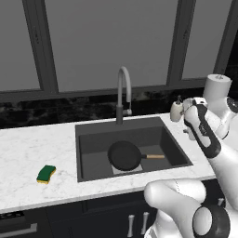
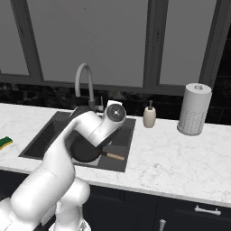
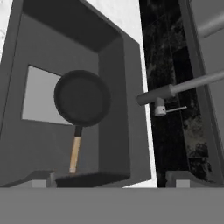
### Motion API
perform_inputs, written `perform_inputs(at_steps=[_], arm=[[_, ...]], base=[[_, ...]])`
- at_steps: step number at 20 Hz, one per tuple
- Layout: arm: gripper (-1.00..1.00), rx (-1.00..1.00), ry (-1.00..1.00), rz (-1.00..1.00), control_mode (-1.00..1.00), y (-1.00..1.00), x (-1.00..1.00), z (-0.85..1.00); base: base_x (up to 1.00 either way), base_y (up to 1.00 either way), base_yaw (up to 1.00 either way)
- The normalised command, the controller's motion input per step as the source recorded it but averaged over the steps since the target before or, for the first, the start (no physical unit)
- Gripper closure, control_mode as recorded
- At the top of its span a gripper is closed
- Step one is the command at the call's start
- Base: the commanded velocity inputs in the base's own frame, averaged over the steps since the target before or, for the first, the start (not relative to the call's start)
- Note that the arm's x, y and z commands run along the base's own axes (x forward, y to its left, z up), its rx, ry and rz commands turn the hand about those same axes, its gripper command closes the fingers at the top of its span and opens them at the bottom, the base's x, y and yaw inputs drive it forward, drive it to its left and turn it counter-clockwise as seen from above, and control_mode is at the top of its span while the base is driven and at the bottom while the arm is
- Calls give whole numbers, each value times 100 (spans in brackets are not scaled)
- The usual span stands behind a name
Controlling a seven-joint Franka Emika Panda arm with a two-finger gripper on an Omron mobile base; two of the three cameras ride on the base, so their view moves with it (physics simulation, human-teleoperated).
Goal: Pick the pan and sponge and place them into the sink. Then turn on the water.
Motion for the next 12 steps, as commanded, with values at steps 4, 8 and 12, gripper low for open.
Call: perform_inputs(at_steps=[4,8,12], arm=[[-100,-22,23,14,-100,3,-83,-2],[-100,-17,6,27,-100,43,-85,-20],[-100,-7,0,23,-100,68,-66,-9]], base=[[0,0,0],[0,0,0],[0,0,0]])
